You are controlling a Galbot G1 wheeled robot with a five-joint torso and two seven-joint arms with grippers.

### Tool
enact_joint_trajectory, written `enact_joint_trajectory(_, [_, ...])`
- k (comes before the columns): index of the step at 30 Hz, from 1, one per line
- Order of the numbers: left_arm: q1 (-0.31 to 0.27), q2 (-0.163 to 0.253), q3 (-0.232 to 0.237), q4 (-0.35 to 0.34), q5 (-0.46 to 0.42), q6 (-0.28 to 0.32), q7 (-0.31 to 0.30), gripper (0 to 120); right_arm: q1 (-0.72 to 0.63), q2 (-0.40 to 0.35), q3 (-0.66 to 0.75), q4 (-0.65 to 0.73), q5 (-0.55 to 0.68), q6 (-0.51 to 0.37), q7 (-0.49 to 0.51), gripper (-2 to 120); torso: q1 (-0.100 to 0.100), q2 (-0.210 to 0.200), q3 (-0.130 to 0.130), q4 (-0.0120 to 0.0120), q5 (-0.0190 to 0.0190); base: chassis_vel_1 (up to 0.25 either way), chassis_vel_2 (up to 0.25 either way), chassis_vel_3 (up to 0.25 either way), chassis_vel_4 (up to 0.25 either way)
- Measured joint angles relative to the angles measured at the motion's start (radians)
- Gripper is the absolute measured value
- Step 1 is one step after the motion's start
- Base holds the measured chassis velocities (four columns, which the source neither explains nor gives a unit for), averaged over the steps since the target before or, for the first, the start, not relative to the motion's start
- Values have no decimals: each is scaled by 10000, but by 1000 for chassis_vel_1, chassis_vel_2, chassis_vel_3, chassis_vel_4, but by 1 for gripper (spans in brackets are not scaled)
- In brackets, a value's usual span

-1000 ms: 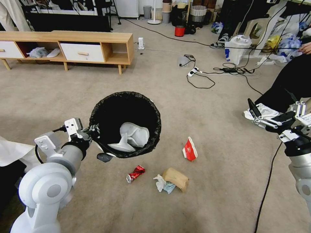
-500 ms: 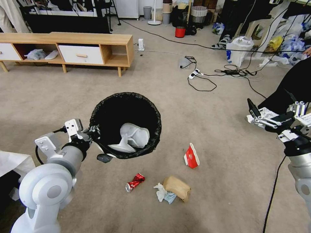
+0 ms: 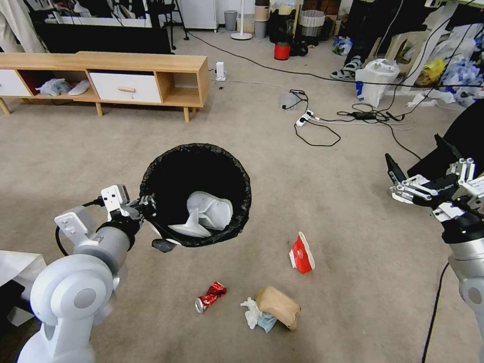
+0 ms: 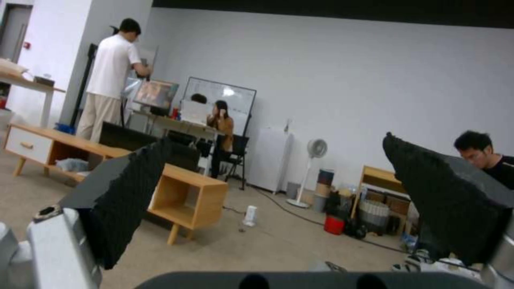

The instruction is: Pick up the trash bin and place the garbage on the floor into it.

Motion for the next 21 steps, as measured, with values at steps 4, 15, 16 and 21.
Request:
enact_joint_trajectory(4, [1, -9, 8, 2, 0, 0, 2, 3, 0, 18, -8, -4, 7, 19, 0, 100, 0, 0, 0, -2, 0, 0, 0, 0, 0])
enact_joint_trajectory(15, [3, -13, 10, 24, 0, 0, 3, 3, -3, 69, -69, -41, 69, 140, -2, 100, 0, 0, 0, -1, 0, 0, 0, 0, 0])
enact_joint_trajectory(16, [4, -13, 10, 25, 0, 0, 3, 3, -2, 69, -73, -41, 69, 140, 8, 100, 0, 0, 0, -1, 0, 0, 0, 0, 0])
enact_joint_trajectory(21, [-4, -2, 3, 25, 0, 0, 3, 3, -15, -63, -166, -22, 27, 63, 207, 100, 0, 0, 0, -1, 1, 0, 0, 0, 0])
